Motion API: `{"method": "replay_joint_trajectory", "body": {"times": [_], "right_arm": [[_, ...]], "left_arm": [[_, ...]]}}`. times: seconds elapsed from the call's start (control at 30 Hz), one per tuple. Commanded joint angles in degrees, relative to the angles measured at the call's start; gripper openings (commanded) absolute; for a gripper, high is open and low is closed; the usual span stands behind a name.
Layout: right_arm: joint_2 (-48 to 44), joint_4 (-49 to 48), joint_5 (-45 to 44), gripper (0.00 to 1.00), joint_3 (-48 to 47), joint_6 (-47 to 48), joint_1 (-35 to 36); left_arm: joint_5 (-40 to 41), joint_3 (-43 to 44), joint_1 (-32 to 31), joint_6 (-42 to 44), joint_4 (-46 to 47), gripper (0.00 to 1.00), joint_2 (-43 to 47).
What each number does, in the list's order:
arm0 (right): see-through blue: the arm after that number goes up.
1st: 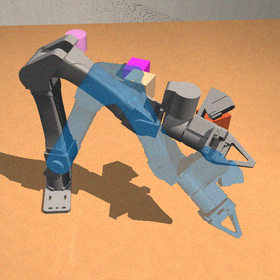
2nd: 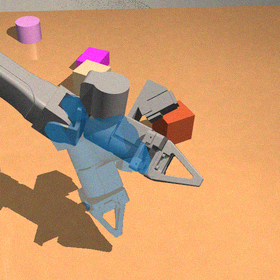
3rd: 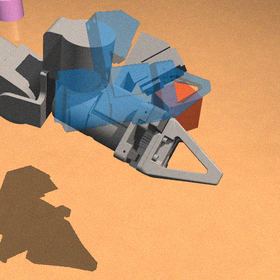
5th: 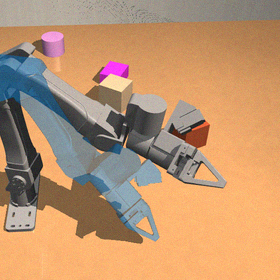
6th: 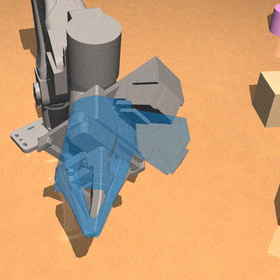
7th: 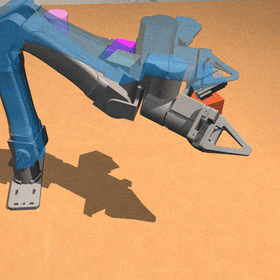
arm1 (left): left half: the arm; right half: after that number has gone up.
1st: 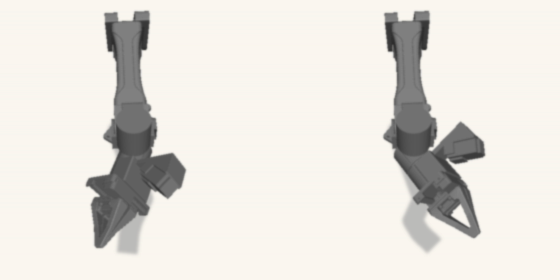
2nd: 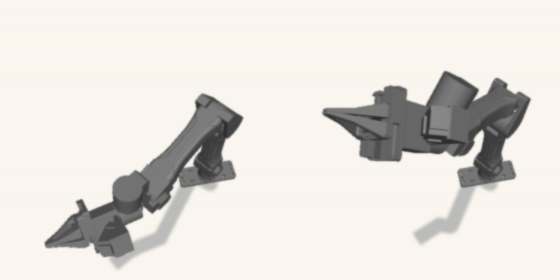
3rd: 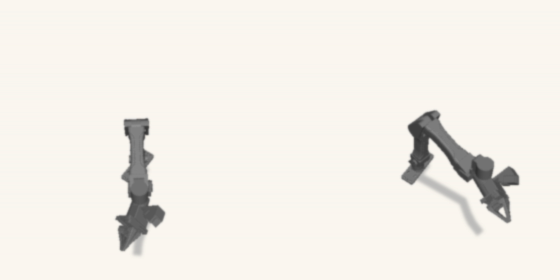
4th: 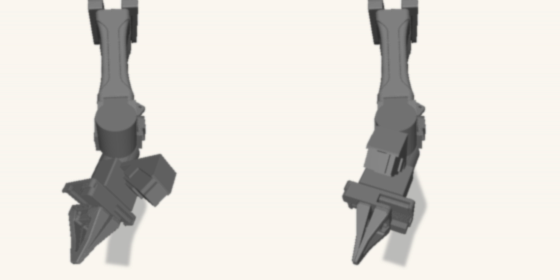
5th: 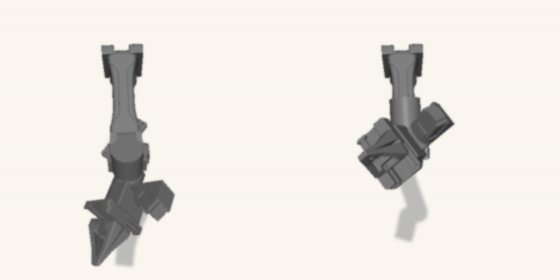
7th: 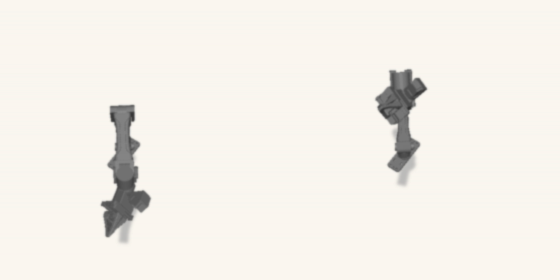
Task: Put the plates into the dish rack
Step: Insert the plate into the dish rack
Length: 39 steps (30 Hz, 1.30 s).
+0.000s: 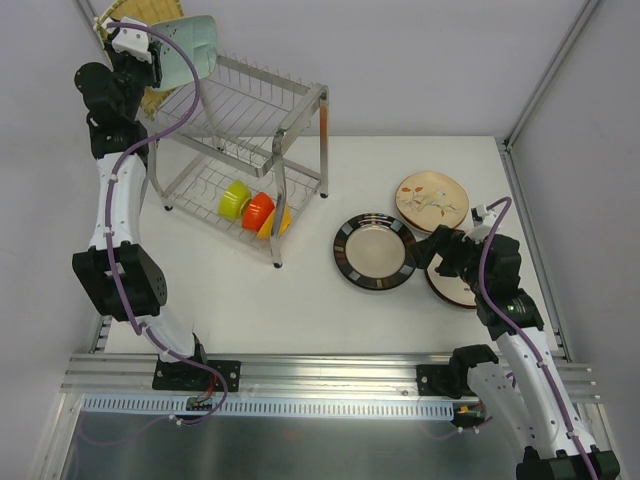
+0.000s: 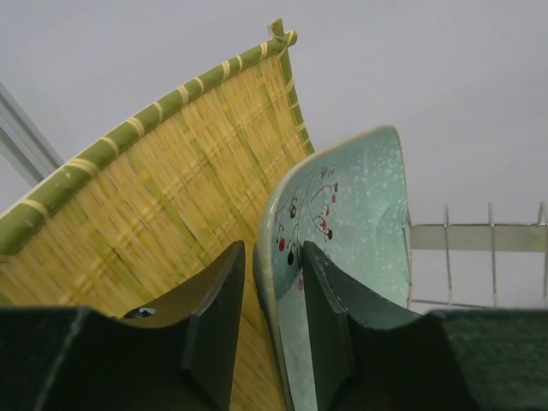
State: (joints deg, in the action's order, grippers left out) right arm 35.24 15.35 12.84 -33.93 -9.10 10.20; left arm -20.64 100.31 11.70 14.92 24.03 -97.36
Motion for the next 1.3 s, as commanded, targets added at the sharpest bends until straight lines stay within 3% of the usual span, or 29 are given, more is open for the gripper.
{"method": "replay_joint_trajectory", "body": {"times": [0.0, 0.1, 0.4, 0.57, 0.7, 0.83, 1.27], "right_arm": [[-0.70, -1.38, 0.34, 1.00, -0.08, 1.37, -0.35], [-0.97, -1.47, 0.08, 1.00, 0.09, 1.46, 0.00], [-1.14, -1.21, -0.71, 1.00, 0.36, 2.07, 0.61], [-1.05, -0.59, -1.24, 1.00, 0.36, 2.60, 1.23], [-0.62, -0.85, -1.77, 0.99, 0.54, 2.78, 1.67], [-0.62, -0.94, -1.77, 1.00, 0.45, 2.86, 1.58], [-1.05, -0.59, -2.21, 0.99, 0.71, 2.95, 1.84]], "left_arm": [[4.12, 2.08, 1.39, 5.99, -1.18, 0.37, 1.12], [4.91, 1.99, 1.48, 7.75, -2.40, 0.40, 1.12], [6.05, 2.96, 1.39, 11.80, -4.17, 0.37, 0.94], [7.11, 3.40, 1.39, 13.29, -5.57, 0.51, 1.12], [8.16, 3.40, 1.30, 14.53, -5.84, 0.51, 1.21], [9.13, 3.31, 1.30, 15.40, -5.93, 0.43, 1.21], [11.24, -0.38, 1.39, 15.67, -6.72, 0.51, 2.88]]}}
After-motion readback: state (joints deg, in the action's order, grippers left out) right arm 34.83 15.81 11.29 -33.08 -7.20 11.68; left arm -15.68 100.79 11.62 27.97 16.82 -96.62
